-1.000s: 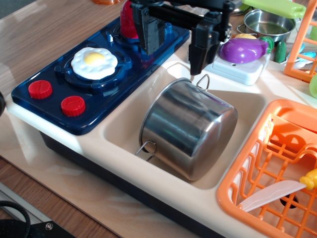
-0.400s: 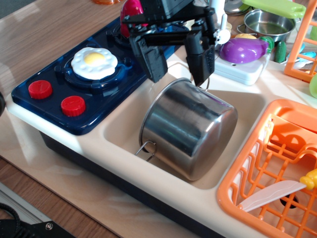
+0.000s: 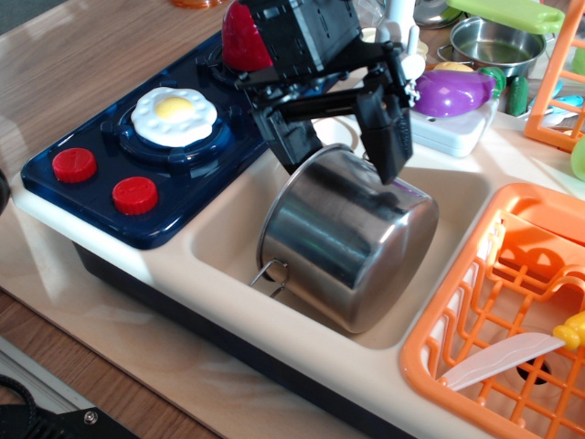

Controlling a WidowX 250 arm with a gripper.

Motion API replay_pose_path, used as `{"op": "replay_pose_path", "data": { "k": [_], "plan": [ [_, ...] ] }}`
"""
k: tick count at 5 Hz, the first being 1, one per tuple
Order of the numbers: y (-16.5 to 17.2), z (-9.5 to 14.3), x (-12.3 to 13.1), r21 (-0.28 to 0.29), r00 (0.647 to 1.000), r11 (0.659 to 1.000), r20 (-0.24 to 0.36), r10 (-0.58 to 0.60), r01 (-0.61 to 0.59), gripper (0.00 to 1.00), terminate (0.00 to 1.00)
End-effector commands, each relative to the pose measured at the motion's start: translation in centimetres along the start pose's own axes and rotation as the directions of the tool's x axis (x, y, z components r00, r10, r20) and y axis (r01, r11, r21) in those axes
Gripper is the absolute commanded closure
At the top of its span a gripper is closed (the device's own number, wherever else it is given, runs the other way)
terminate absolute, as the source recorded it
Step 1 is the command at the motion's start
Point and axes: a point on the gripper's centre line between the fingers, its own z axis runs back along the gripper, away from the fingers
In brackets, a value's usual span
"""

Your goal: Flip pot upright which is in sink

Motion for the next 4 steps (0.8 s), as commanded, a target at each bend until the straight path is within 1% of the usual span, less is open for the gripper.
{"op": "replay_pose_path", "data": {
  "k": [1, 2, 3, 4],
  "plan": [
    [-1.6, -0.6, 0.0, -0.071, 0.998, 0.996, 0.026, 0.051, -0.049, 0.0, 0.0],
    [-2.5, -1.7, -0.7, -0.093, 0.992, 0.99, 0.058, 0.11, -0.104, 0.0, 0.0],
    [-2.9, -2.1, -0.8, -0.058, 0.991, 0.992, 0.078, 0.112, -0.108, 1.0, 0.0],
    [-3.3, -2.1, -0.7, 0.054, 0.991, 0.997, 0.121, 0.049, -0.056, 1.0, 0.0]
  ]
}}
